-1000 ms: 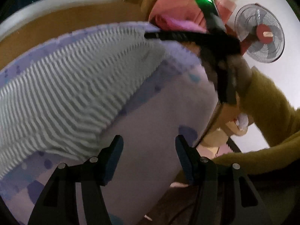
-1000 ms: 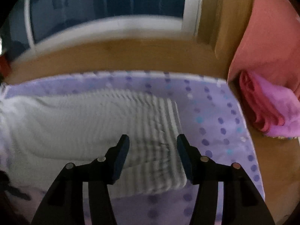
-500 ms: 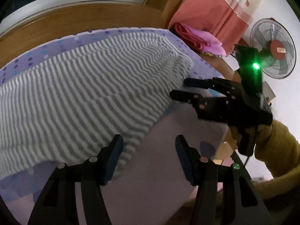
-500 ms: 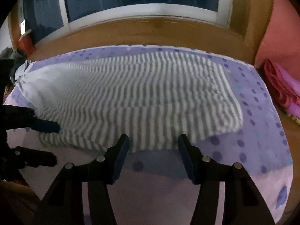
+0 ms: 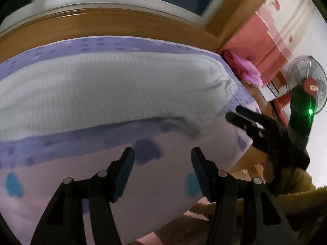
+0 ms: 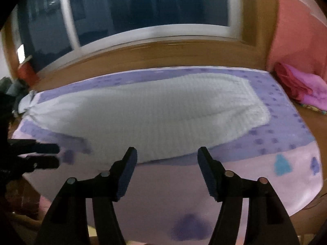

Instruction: Fold clothes

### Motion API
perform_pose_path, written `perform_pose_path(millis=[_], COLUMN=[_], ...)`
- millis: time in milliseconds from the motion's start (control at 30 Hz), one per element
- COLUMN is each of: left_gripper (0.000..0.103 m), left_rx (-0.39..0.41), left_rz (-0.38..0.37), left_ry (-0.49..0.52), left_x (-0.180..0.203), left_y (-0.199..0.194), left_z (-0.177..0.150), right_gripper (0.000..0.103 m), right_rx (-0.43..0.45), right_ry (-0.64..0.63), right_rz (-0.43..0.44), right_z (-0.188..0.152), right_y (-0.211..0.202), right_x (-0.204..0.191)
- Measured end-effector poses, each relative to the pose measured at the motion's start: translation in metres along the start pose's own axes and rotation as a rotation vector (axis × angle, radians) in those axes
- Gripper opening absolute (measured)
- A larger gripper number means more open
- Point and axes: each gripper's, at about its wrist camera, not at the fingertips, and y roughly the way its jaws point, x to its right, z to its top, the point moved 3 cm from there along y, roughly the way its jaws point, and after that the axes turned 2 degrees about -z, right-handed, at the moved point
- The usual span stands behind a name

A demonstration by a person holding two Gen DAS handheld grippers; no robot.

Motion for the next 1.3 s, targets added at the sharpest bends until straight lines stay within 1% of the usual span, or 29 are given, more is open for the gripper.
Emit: perform_pose_path(millis=[167,267,367,467,600,667,800,900,967,1033,1200,1300], left_gripper=[0.058,0.058,0.058,0.058,0.058,0.058,0.058,0.058,0.058,0.058,0.058,0.058], left_rx=[-0.002,0.001,0.019,0.038,0.062,0.067,0.052,0.078,0.091,0.092,0.134,0.149], left_rz=[0.016,0.03,0.037,0.045,0.049,0.062,0.134,0.17,0.187,0.209,0.239,0.251], left_ry=[-0.031,-0.022,-0.056,-0.092,-0.142,-0.166,-0.188,-0.215,-0.238,-0.261,-0.263,-0.267], left_x=[-0.063,-0.094,-0.12,-0.146,-0.177,-0.192,-0.219,-0.242,-0.259,-0.275,-0.321,-0.362], left_y=[-0.053,-0.08,-0.098,-0.116,-0.134,-0.138,-0.15,-0.162,-0.17,-0.177,-0.212,-0.23], left_z=[-0.031,-0.049,-0.058,-0.067,-0.074,-0.074,-0.067,-0.06,-0.057,-0.056,-0.04,-0.025], right_gripper=[0.063,0.063,0.063,0.063,0.063,0.063,0.064,0.064,0.064,0.064,0.064,0.064], right_rx=[-0.026,-0.039,-0.044,-0.072,-0.055,-0.052,-0.061,-0.072,-0.057,-0.059,-0.075,-0.094], right_ry=[-0.002,-0.004,-0.033,-0.094,-0.22,-0.252,-0.283,-0.286,-0.305,-0.321,-0.318,-0.294], right_rz=[0.048,0.083,0.1,0.14,0.142,0.169,0.249,0.328,0.366,0.341,0.348,0.335], right_z=[-0.011,-0.021,-0.033,-0.037,-0.028,-0.023,-0.009,0.005,0.014,0.019,0.024,0.027], right_y=[0.011,0.017,0.018,0.02,0.024,0.029,0.047,0.063,0.072,0.081,0.088,0.098], right_x=[-0.096,-0.154,-0.209,-0.256,-0.305,-0.323,-0.356,-0.379,-0.392,-0.404,-0.421,-0.438])
